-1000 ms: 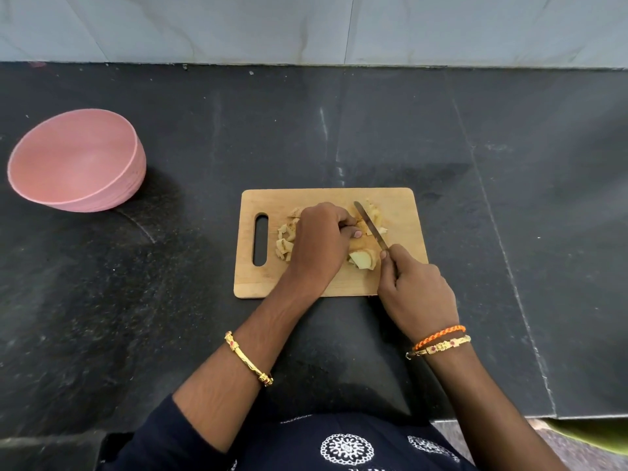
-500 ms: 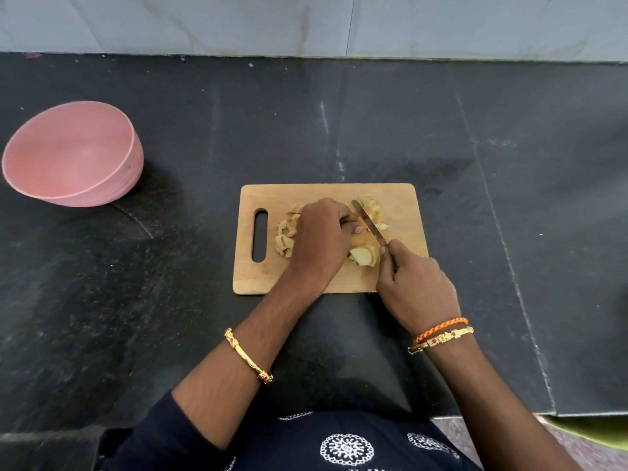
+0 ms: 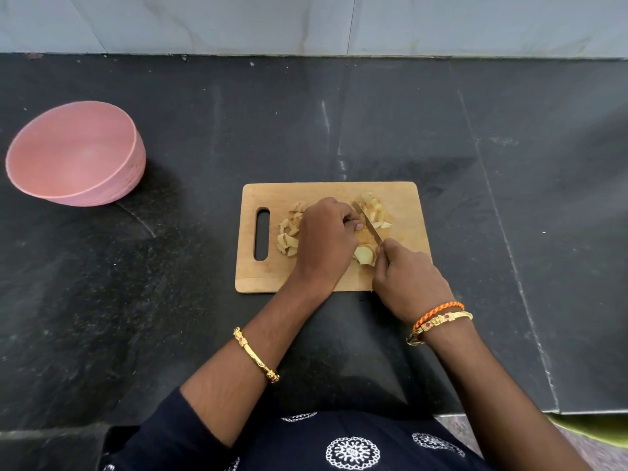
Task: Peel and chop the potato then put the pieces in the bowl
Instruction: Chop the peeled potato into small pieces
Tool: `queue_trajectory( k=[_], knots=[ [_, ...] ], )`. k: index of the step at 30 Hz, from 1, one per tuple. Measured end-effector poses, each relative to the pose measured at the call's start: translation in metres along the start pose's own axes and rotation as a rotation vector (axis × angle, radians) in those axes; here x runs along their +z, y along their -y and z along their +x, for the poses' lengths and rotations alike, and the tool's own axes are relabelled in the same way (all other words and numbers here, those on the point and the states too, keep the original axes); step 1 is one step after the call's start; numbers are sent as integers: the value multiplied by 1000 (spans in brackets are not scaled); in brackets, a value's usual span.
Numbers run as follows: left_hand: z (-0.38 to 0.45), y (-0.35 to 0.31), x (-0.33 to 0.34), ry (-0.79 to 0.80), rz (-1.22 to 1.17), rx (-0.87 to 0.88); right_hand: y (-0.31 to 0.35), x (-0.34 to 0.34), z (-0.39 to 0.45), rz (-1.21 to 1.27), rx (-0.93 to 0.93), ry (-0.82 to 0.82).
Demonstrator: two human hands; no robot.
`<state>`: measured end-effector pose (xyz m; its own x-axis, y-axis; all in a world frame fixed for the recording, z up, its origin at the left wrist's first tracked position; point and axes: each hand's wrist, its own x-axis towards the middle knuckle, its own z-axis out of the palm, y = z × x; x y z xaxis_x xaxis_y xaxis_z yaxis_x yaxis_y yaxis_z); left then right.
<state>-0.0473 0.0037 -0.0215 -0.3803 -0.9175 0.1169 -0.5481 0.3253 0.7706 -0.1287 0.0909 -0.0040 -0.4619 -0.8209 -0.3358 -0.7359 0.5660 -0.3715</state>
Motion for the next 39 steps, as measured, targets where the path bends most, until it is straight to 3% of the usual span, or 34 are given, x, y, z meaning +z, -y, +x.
queue_trajectory(
  k=[5, 14, 21, 28, 39],
  knots=[
    [-2, 0, 0, 18, 8, -12, -6, -5, -12, -22, 6, 60],
    [-6, -3, 0, 22, 31, 6, -17, -6, -25, -82, 7, 25],
    [-6, -5, -2, 28, 40, 2, -30, -10, -46, -1, 30, 81],
    [-1, -7, -7, 70, 96, 6, -16, -16, -26, 104, -15, -55],
    [0, -7, -7, 84, 49, -9, -12, -3, -9, 62, -23, -26]
  ],
)
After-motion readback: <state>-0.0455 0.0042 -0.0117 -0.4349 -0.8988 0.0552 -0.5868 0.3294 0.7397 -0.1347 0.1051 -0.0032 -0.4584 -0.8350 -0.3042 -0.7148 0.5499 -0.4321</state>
